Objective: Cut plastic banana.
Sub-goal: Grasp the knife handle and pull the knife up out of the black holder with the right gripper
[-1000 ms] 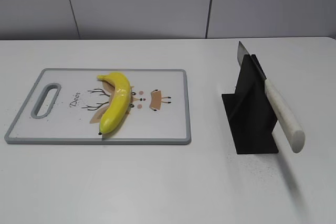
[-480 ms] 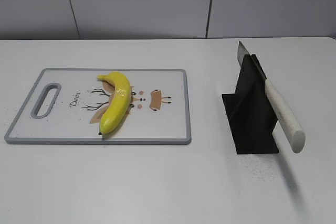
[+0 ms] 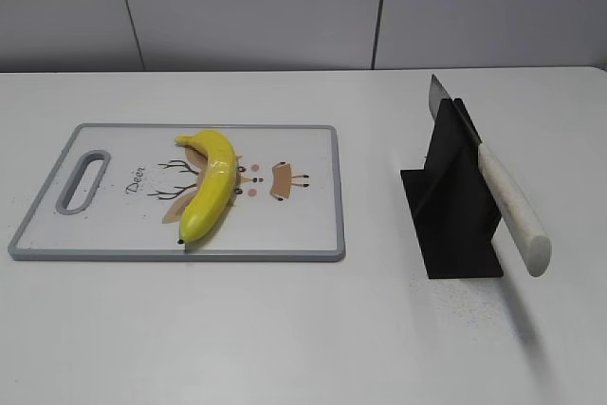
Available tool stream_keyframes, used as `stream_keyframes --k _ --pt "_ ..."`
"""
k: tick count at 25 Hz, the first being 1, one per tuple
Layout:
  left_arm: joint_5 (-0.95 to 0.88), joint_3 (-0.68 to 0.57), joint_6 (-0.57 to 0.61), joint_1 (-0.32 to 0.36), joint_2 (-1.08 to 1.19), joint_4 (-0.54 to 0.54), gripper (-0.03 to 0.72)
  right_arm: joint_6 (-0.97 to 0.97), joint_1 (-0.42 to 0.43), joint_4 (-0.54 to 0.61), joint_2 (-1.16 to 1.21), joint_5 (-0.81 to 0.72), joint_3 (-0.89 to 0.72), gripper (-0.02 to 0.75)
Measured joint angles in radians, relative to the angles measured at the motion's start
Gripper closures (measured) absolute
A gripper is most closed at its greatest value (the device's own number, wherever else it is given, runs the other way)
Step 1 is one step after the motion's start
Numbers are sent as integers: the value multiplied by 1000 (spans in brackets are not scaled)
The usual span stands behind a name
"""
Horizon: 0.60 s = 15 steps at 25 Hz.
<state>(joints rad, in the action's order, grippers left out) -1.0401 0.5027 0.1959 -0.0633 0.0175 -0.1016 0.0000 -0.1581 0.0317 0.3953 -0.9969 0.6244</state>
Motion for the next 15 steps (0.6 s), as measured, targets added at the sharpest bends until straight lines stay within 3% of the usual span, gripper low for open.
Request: stream_keyframes --k 9,15 --pt "0 0 0 0 0 0 100 5 0 46 370 -173 200 148" --pt "0 0 0 0 0 0 100 0 0 51 568 -190 298 148"
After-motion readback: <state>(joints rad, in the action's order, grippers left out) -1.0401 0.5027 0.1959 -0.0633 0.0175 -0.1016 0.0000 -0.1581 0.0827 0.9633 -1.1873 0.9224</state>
